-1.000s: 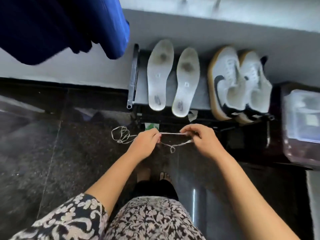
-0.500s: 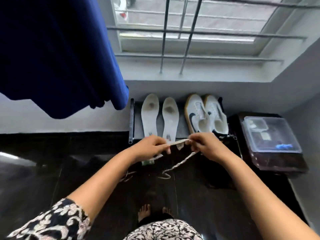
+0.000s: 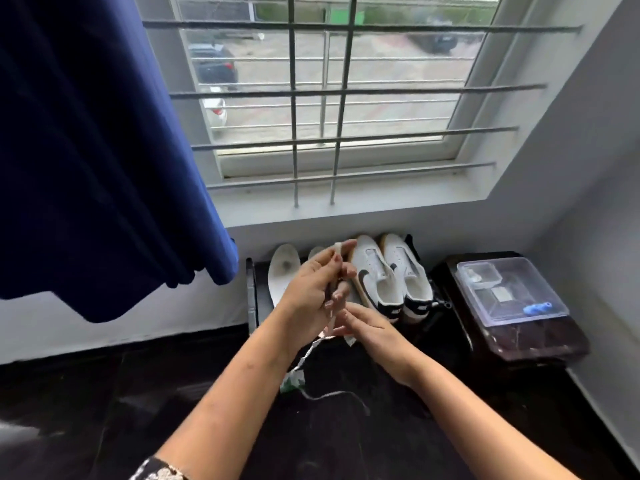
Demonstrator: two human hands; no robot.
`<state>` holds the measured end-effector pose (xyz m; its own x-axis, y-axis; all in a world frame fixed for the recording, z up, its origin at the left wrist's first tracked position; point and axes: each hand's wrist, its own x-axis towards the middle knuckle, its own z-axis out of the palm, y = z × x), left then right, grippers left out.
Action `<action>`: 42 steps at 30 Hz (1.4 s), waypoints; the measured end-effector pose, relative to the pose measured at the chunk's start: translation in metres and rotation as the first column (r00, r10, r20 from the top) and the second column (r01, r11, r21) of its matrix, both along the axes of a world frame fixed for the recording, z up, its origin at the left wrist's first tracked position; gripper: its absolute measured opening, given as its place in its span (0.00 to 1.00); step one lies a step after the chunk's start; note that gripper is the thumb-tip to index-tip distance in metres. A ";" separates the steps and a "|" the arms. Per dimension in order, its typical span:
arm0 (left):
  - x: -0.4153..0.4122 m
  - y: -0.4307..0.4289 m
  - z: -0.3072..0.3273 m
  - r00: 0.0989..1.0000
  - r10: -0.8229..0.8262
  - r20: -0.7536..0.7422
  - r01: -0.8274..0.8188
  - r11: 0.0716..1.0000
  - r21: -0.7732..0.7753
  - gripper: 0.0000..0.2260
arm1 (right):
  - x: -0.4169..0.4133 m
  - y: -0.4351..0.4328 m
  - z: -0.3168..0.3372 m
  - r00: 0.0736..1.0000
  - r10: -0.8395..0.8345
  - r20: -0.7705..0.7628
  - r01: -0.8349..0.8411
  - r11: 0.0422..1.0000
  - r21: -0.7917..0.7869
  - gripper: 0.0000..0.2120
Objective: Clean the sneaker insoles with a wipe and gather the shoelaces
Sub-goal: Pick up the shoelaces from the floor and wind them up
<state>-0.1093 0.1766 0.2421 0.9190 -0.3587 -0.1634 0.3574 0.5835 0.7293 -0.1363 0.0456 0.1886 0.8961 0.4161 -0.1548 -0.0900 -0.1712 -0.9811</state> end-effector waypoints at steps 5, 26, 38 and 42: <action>0.011 -0.008 0.002 0.972 0.234 -0.038 -0.234 0.972 -0.006 0.13 | -0.004 0.004 0.010 0.990 0.024 -0.139 -0.001 0.986 0.168 0.10; 0.010 -0.005 0.012 0.987 0.000 -0.159 -0.018 0.993 -0.115 0.14 | 0.023 -0.016 0.009 0.983 -0.069 0.172 0.091 0.988 -0.124 0.16; 0.010 -0.024 0.001 0.958 -0.284 0.032 0.273 0.942 0.198 0.14 | 0.046 -0.065 0.068 0.882 -0.225 0.415 0.327 0.925 -0.195 0.10; 0.013 -0.027 0.018 0.982 -0.191 0.013 0.191 0.982 -0.004 0.17 | 0.044 -0.053 0.043 0.925 -0.219 0.311 0.276 0.949 -0.152 0.12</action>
<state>-0.0960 0.1499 0.2603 0.8357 -0.5282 -0.1502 0.4534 0.5092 0.7315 -0.0928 -0.0070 0.2311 0.9841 0.1632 0.0697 0.1259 -0.3653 -0.9223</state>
